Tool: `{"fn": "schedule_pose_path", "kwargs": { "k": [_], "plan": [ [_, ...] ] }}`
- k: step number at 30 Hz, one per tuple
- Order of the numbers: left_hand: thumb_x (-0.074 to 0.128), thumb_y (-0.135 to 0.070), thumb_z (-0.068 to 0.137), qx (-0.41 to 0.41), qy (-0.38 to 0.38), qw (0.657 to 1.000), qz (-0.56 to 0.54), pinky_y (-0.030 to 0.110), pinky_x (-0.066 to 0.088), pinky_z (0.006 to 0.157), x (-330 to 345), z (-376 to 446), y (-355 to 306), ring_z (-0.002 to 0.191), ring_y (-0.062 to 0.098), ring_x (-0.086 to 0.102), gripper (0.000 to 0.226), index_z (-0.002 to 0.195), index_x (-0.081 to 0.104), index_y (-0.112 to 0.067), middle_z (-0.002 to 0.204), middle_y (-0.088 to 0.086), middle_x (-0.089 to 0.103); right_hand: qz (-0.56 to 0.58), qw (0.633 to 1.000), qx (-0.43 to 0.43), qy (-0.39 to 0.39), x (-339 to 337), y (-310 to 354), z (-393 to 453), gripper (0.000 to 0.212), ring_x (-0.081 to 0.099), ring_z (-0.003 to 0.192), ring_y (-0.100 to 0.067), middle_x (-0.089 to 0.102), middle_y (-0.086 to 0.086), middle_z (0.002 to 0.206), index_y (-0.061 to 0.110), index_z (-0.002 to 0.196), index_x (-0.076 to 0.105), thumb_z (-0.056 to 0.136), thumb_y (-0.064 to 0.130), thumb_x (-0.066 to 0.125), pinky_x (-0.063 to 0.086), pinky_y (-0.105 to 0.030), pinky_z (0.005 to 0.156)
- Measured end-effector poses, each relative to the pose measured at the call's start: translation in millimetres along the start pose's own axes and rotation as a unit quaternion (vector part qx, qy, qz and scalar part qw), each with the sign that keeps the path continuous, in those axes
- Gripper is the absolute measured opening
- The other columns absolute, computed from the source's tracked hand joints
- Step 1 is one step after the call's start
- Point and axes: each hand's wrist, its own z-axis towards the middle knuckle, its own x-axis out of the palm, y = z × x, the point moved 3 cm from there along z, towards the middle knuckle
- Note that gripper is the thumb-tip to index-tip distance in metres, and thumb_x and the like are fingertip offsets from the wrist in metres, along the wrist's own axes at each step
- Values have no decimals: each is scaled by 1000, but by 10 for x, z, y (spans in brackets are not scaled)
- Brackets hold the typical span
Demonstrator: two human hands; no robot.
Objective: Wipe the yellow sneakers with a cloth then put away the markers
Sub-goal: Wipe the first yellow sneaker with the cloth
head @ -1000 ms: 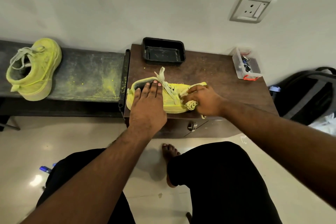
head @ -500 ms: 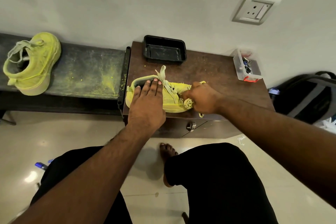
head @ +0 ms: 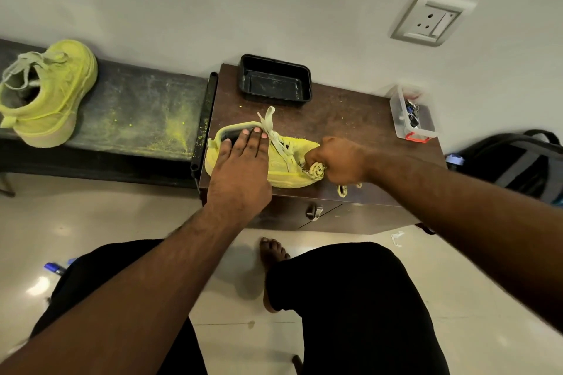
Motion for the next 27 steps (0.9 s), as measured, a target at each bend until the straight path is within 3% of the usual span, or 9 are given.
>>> {"fn": "schedule_pose_path", "kwargs": {
  "k": [3,7,10,13,16,20,23,25,27],
  "plan": [
    [44,-36,91,1,3,1000,-13,41,-4,119,-14,-9,9,147,17,-7,81,152,-2,-12,161,2,-3,-60,996,-25,54,-202,-92,3,49,58,107,-29,64,-11,115,17,124,58,79,0,49,48,-35,89],
    [45,-37,91,5,-1,1000,-12,42,-4,119,3,-7,25,147,18,-7,82,152,-3,-12,161,3,-4,-57,997,-20,-45,-309,-117,68,48,49,110,-24,63,-7,107,21,122,60,78,2,51,42,-35,92],
    [46,-36,91,2,5,1000,-16,41,-4,119,3,0,16,147,17,-8,82,152,-3,-12,161,2,-5,-18,998,-6,-67,-66,-16,49,48,47,106,-23,62,-8,102,21,120,60,77,1,51,39,-33,87],
    [45,-36,91,1,11,1000,-12,41,-4,120,-11,11,14,147,17,-8,81,152,-3,-13,161,2,-5,89,996,4,-16,-21,-27,-28,35,54,91,-21,63,1,89,24,93,64,78,-5,49,42,-27,74],
    [46,-34,91,0,9,1000,-26,41,-4,120,-21,7,16,147,17,-8,81,152,-2,-13,161,2,-4,121,990,38,54,-248,-126,-83,38,50,68,-6,52,14,71,31,70,47,80,-6,50,38,-21,58],
    [46,-35,91,-3,12,1000,-24,41,-5,119,-12,5,14,147,17,-8,82,152,-4,-13,161,2,-5,172,982,58,-57,-286,-156,-25,33,46,60,-4,52,8,65,24,64,46,80,-4,54,36,-24,56],
    [45,-37,91,-1,9,1000,-12,41,-4,119,-12,11,1,147,18,-8,82,152,-5,-12,161,3,-6,148,976,73,-144,-119,-117,39,24,49,71,-14,55,5,70,22,67,47,75,1,54,41,-31,75],
    [45,-37,91,-2,7,1000,-12,41,-4,119,-6,14,3,147,18,-7,82,152,-4,-12,161,3,-5,177,950,99,-235,-84,-147,8,19,51,84,-22,60,1,76,23,73,51,71,4,51,43,-39,84],
    [44,-35,91,-5,6,1000,-12,41,-3,119,0,15,5,147,18,-7,81,152,-3,-12,161,3,-4,223,913,124,-319,-95,-198,-49,18,51,86,-28,61,-3,76,24,73,49,68,6,47,44,-41,82]
  ]
}}
